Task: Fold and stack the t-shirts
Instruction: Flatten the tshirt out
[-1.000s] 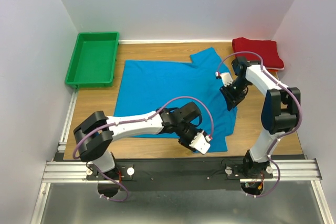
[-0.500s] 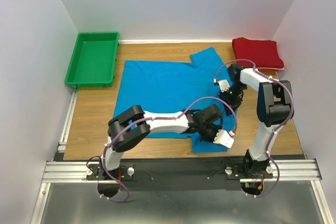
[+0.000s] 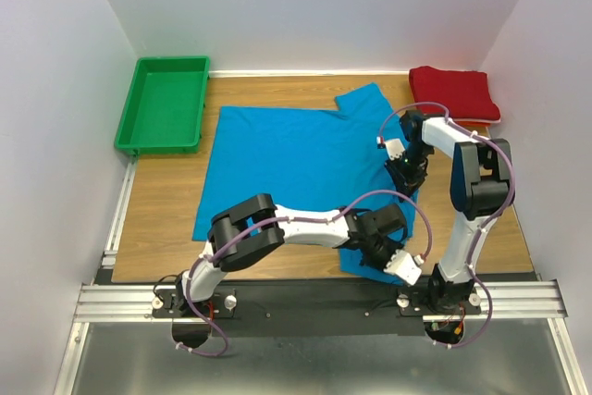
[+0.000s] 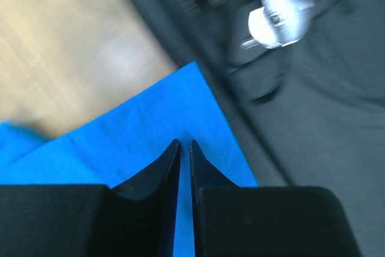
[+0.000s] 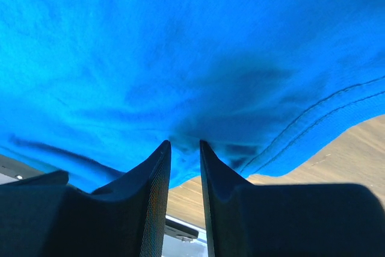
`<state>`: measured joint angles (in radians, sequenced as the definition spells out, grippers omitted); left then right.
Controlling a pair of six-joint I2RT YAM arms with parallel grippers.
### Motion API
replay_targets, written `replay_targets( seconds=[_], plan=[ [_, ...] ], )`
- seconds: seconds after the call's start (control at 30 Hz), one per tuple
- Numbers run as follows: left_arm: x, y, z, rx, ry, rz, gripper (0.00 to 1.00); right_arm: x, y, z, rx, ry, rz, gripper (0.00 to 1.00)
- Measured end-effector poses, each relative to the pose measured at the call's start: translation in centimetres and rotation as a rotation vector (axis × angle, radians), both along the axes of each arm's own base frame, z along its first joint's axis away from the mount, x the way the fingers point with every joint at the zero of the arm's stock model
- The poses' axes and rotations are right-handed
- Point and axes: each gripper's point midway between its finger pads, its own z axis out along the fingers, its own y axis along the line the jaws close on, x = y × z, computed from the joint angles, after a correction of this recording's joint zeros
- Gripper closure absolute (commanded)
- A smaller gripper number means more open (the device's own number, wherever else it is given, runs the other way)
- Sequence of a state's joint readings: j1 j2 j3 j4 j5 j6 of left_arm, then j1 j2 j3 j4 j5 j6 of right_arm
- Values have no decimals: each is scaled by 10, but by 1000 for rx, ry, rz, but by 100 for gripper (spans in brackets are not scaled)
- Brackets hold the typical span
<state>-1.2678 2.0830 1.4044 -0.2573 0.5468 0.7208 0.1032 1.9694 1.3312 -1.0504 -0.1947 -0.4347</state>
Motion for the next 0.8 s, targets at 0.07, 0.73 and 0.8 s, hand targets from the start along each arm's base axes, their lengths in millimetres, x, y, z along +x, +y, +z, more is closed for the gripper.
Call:
replay_targets(
  seconds=[0.07, 0.73, 0.8],
  plan=[
    [-14, 1, -1, 1, 0, -62, 84, 2, 0, 0, -3, -1, 0, 67],
    [155, 145, 158, -194, -79, 417, 53, 32, -4, 41, -17, -213, 4, 68],
    [195, 189, 153, -172, -80, 585, 53, 34, -4, 39, -22, -221, 3, 68]
  ],
)
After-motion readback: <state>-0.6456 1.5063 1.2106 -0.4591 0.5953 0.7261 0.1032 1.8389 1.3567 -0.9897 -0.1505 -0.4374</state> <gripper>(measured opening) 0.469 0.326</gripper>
